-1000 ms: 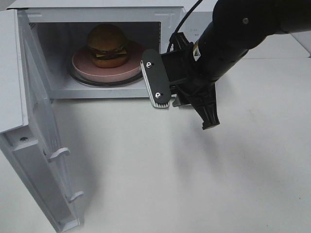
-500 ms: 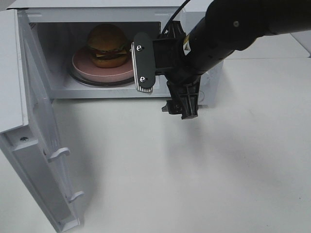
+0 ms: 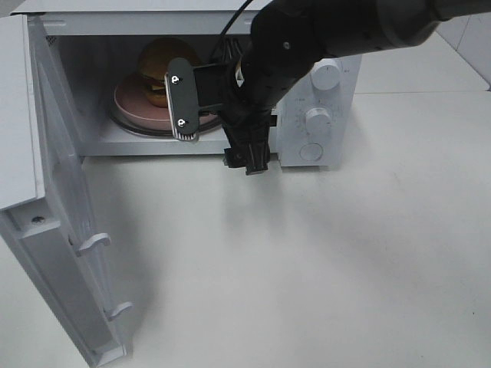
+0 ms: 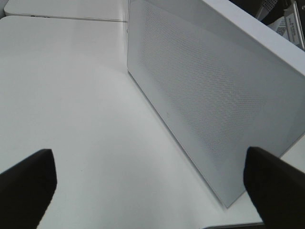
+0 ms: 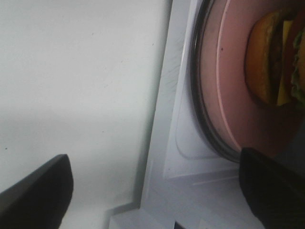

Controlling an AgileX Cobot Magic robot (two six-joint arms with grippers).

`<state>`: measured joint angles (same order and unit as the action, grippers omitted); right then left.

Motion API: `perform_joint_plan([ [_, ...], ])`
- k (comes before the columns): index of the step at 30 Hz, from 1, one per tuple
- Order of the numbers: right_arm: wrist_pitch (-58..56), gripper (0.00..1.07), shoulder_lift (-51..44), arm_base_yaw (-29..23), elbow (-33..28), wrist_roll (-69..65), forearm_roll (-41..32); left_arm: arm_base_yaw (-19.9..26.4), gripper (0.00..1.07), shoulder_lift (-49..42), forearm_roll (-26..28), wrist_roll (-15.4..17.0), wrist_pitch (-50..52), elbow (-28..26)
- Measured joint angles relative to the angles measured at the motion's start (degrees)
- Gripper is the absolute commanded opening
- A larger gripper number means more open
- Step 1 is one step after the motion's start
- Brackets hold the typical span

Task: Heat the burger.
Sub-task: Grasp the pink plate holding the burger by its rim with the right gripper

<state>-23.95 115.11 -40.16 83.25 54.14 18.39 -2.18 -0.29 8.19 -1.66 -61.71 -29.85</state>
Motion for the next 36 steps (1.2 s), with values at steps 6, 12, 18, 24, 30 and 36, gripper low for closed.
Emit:
perform_joint_plan([
  [6, -1.8, 0.87, 4.6, -0.2, 6.4, -0.1, 0.2, 0.0, 1.00, 0.0, 0.0, 0.0, 0.0, 0.0],
  [12, -4.2, 0.85, 9.5, -0.2, 13.1, -0.1, -0.7, 0.0, 1.00, 0.0, 0.0, 0.0, 0.0, 0.0],
  [18, -4.8, 0.84, 14.0, -0.2, 18.7, -0.1, -2.0, 0.0, 1.00, 0.0, 0.0, 0.0, 0.0, 0.0],
  [24, -4.9, 0.83, 17.9, -0.2, 23.2, -0.1, -2.2, 0.0, 1.00, 0.0, 0.0, 0.0, 0.0, 0.0],
  [30, -4.9, 0.81, 21.2, -0.2, 26.7, -0.1, -3.3, 0.0, 1.00, 0.0, -0.1, 0.0, 0.0, 0.0],
  [36, -4.9, 0.79, 24.4, -0.2, 29.5, -0.1, -4.4, 0.0, 1.00, 0.0, -0.1, 0.0, 0.0, 0.0],
])
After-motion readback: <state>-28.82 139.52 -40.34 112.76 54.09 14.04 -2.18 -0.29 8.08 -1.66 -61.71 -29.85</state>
